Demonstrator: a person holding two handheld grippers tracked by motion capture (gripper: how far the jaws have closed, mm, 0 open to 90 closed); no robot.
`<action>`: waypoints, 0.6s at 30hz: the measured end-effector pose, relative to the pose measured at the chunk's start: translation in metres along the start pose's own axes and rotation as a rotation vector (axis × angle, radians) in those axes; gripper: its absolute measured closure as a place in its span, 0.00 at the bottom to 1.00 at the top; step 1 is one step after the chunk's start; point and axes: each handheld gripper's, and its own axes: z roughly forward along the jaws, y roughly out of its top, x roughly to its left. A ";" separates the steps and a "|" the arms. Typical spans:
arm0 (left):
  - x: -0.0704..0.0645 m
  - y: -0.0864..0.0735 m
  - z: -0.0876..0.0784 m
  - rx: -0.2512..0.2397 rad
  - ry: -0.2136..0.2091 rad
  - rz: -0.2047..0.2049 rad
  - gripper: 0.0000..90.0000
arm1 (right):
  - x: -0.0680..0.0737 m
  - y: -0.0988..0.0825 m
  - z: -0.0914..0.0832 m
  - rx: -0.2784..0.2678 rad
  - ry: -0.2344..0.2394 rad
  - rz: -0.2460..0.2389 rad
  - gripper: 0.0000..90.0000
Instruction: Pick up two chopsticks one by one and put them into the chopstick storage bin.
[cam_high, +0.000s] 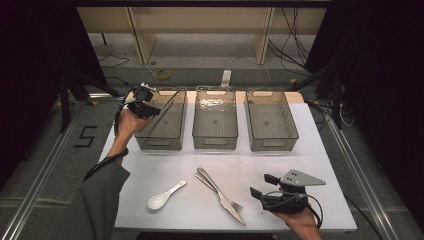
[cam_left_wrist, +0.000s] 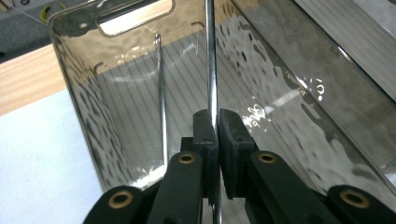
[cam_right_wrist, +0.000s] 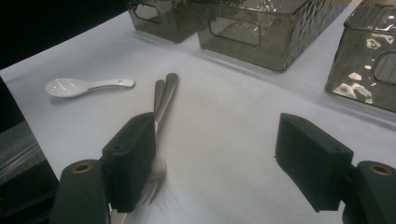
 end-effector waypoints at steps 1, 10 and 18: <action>-0.001 0.000 0.001 0.005 0.002 0.002 0.95 | 0.000 0.000 0.000 -0.002 -0.001 0.000 0.33; -0.001 -0.003 0.010 0.011 0.008 -0.019 0.95 | 0.000 0.000 0.000 -0.003 0.000 0.000 0.33; 0.000 -0.008 0.016 0.001 0.006 -0.028 0.95 | 0.000 0.000 0.000 0.000 0.001 0.003 0.33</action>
